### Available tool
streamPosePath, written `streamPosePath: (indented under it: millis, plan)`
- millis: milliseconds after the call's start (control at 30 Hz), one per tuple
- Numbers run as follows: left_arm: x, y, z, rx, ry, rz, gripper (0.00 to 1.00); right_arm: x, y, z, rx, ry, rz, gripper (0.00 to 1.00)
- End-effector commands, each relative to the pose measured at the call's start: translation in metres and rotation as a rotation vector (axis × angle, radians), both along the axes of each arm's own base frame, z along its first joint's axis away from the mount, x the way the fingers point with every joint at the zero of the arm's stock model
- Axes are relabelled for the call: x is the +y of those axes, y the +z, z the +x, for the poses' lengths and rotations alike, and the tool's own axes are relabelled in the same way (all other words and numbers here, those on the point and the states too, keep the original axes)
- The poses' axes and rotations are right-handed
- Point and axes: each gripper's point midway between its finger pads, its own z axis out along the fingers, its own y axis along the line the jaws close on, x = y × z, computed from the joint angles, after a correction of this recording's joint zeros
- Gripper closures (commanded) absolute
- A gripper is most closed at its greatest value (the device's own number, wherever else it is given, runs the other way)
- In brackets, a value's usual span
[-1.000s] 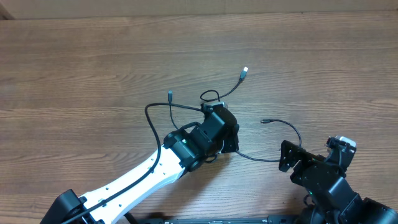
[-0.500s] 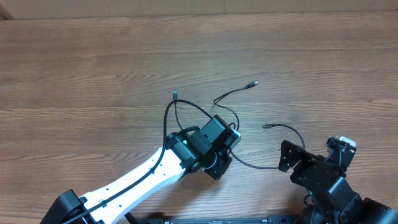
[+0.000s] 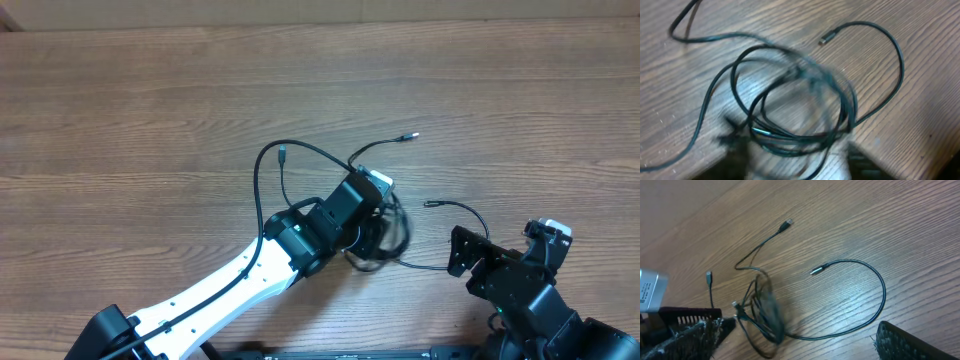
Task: Untangle cables
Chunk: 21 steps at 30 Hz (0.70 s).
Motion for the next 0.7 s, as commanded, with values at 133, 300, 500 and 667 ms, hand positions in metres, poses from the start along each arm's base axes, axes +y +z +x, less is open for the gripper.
streamPosePath:
  millis: [133, 300, 500, 667]
  plan:
    - [0.008, -0.002, -0.008, 0.044, 0.018, 0.024, 0.00, 0.000, 0.010, 0.001, -0.026, -0.003, 0.018, 0.00]
    - [0.016, 0.038, 0.003, -0.045, 0.059, -0.046, 0.00, 0.000, 0.010, 0.001, -0.026, -0.003, 0.018, 0.00]
    - [0.057, 0.102, 0.032, -0.248, 0.231, -0.100, 0.00, 0.000, 0.010, 0.001, -0.027, -0.003, 0.018, 0.00]
    - [0.068, 0.104, 0.039, -0.258, 0.267, -0.095, 0.12, 0.000, 0.010, 0.001, -0.026, -0.003, 0.018, 0.00]
